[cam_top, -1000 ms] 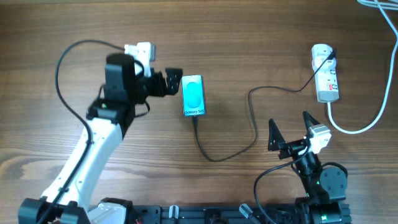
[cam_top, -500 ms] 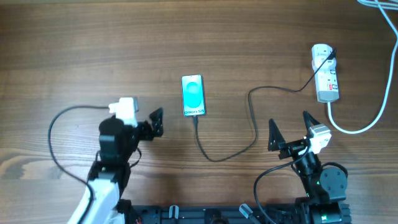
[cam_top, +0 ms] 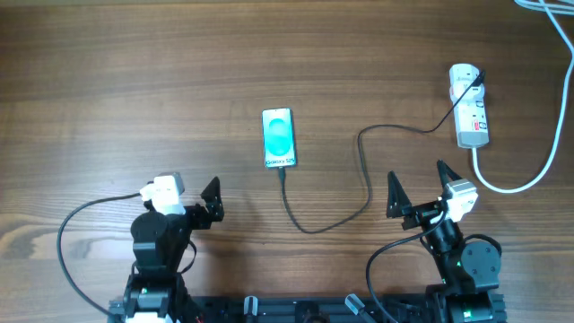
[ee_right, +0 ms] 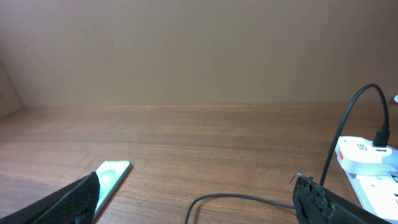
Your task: Plug charger to phone and switch on socket
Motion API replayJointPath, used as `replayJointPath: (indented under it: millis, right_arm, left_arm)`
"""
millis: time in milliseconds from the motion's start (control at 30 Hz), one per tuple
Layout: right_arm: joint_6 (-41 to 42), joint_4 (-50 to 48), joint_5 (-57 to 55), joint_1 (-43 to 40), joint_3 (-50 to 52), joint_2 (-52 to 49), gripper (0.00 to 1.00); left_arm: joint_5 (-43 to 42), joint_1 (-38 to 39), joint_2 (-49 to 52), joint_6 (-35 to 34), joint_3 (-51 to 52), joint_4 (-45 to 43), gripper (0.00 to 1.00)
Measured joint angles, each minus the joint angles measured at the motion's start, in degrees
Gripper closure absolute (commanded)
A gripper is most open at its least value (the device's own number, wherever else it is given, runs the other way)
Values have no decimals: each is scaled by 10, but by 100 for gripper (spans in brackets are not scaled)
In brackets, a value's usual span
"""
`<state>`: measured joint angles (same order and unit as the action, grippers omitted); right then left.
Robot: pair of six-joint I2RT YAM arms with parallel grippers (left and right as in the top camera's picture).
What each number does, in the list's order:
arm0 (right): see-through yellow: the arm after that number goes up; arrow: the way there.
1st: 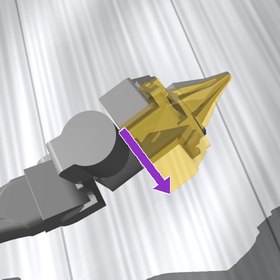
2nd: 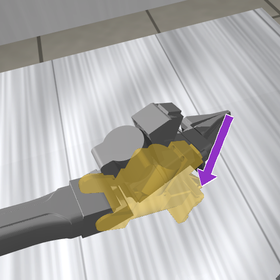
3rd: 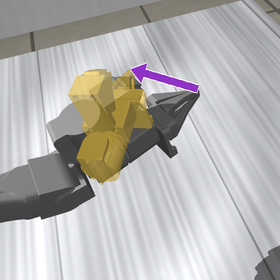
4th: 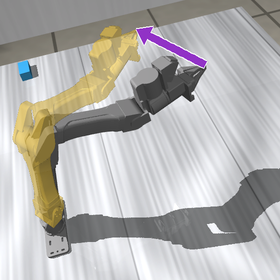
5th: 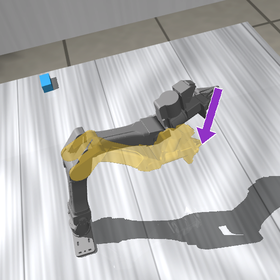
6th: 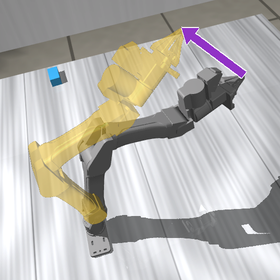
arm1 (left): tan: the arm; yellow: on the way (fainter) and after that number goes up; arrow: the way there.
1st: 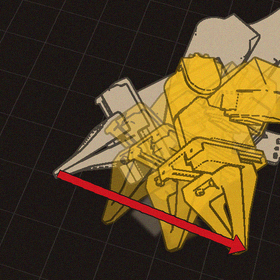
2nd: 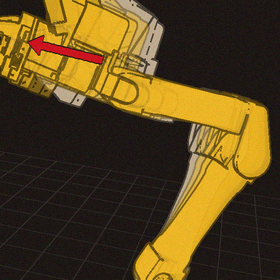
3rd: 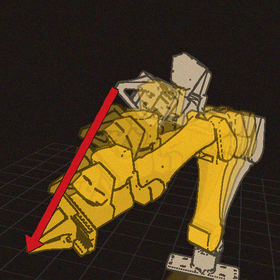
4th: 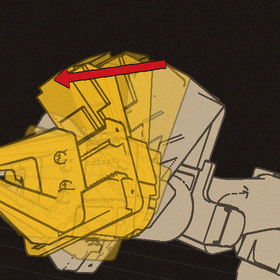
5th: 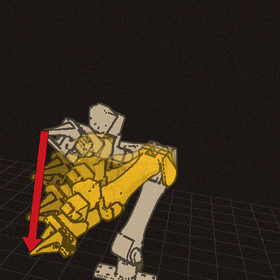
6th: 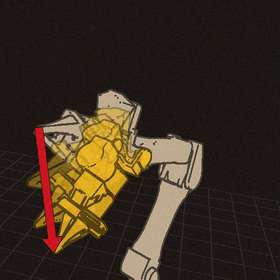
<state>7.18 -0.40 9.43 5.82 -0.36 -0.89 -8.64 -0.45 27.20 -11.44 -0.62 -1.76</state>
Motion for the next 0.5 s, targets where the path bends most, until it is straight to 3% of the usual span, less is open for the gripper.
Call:
replayJointPath:
  millis: [67, 333, 500]
  right_arm:
    - [0, 0, 0, 0, 0, 0, 0]
    - [0, 0, 0, 0, 0, 1, 0]
    - [0, 0, 0, 0, 0, 1, 0]
  left_arm:
    - [17, 0, -57, 0, 3, 52, 0]
    - [47, 0, -220, 35, 2, 56, 0]
    - [52, 0, -264, 97, 1, 56, 0]
